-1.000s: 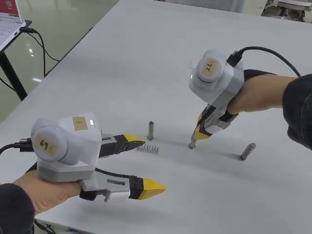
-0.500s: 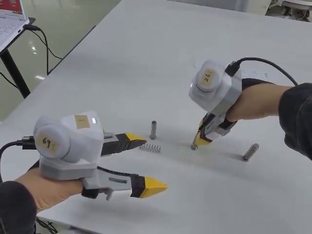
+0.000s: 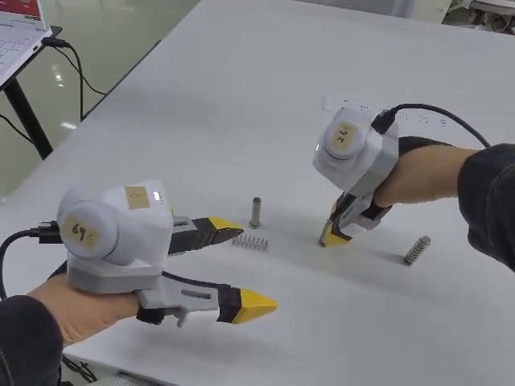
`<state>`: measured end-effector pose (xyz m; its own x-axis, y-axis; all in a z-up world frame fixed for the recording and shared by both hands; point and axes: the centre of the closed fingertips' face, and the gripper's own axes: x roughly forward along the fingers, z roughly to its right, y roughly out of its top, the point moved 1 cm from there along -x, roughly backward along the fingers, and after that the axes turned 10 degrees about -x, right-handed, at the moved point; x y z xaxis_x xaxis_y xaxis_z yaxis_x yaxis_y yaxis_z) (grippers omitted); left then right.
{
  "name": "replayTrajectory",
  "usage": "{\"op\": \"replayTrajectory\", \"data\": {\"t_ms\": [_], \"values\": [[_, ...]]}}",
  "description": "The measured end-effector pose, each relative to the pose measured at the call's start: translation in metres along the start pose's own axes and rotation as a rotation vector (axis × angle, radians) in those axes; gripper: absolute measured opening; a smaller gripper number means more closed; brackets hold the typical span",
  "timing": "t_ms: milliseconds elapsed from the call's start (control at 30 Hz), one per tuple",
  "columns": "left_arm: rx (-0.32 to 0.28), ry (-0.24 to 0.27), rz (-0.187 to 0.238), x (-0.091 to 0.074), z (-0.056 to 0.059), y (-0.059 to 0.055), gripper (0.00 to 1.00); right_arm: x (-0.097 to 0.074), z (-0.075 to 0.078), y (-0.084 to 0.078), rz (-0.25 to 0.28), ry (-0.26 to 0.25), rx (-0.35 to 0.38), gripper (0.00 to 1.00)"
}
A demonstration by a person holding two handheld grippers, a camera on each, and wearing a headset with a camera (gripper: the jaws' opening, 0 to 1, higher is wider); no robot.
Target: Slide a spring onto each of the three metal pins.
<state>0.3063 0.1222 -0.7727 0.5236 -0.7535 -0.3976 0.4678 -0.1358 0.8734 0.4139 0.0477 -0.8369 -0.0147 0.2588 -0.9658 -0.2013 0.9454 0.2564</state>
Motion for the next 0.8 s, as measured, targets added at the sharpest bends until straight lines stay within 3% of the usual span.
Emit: {"op": "replayTrajectory", "data": {"t_ms": [800], "values": [[0.001, -0.001, 0.001, -0.0004, 0.0006, 0.0006, 0.61, -0.005, 0.0033, 0.0021, 0.021, -0.021, -0.007, 0.24]]}}
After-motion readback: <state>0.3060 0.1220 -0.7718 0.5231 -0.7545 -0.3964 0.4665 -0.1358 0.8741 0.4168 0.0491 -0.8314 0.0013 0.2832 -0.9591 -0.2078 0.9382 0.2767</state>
